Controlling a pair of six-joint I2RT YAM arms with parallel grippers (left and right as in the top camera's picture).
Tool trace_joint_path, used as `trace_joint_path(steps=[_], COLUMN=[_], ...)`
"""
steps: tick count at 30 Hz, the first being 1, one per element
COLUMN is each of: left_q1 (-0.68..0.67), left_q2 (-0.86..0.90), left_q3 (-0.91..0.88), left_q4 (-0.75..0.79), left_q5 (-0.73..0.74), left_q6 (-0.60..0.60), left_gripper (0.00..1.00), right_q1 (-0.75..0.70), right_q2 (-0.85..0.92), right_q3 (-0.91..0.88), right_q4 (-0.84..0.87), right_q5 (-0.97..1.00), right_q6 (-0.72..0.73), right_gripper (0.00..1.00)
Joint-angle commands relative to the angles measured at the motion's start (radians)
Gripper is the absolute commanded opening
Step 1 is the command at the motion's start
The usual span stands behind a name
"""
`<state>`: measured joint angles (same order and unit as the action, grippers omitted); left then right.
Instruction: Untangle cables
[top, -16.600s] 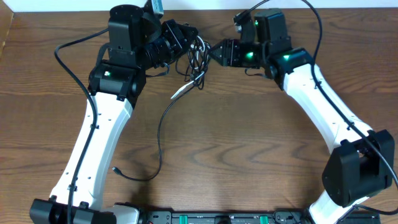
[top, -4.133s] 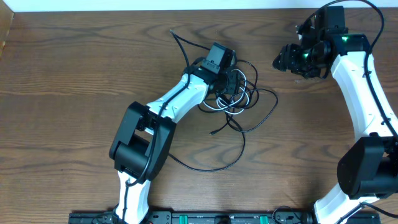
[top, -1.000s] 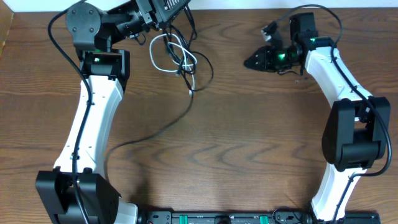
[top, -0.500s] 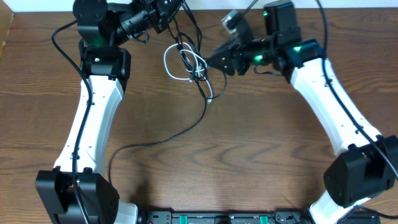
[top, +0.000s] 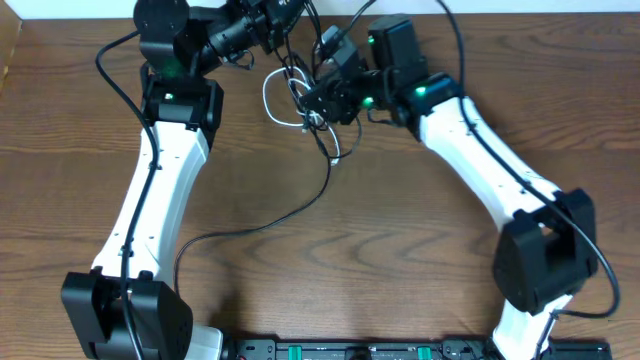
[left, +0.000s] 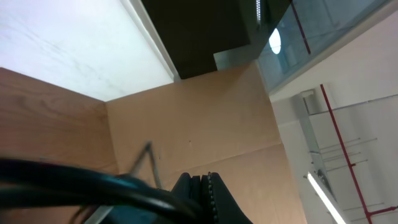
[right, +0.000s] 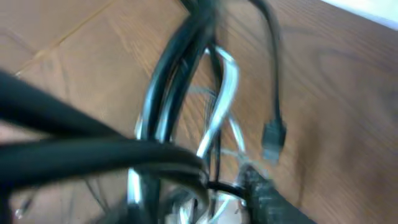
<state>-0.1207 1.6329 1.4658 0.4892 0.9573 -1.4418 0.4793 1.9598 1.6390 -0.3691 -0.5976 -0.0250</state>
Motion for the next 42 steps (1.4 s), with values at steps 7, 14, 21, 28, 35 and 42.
trace_joint_path(steps=[7, 14, 21, 28, 35, 42], left_q1=[0.013, 0.010, 0.010, 0.014, 0.048, 0.054], left_q2=[-0.006, -0.006, -0.006, -0.005, -0.003, -0.003], left_q3=[0.013, 0.013, 0.013, 0.013, 0.013, 0.013], left_q4=[-0.127, -0.602, -0.942, -1.136, -1.239, -1.279], left_q5=[-0.121, -0.550, -1.020, -1.220, -1.265, -1.212], left_q6=[0.246, 0.605, 0.818, 0.918, 0.918, 0.990], left_gripper=[0.07, 0.08, 0.07, 0.07, 0.08, 0.07], right_q1=[-0.036, -0.121, -0.196, -0.342, -0.559, -0.624], right_q2=[-0.034, -0.166, -0.241, -0.367, -0.441, -0.435], right_q3=[0.002, 0.002, 0.002, 0.003, 0.003, 0.002], right_q4=[-0.079, -0.323, -0.519, -0.533, -0.511, -0.514], right_q5=[0.026, -0.067, -0.120, -0.182, -0.252, -0.282], right_q6=[0.141, 0.101, -0.010, -0.013, 0.071, 0.084], right_gripper=[0.01, 0.01, 0.01, 0.01, 0.01, 0.01])
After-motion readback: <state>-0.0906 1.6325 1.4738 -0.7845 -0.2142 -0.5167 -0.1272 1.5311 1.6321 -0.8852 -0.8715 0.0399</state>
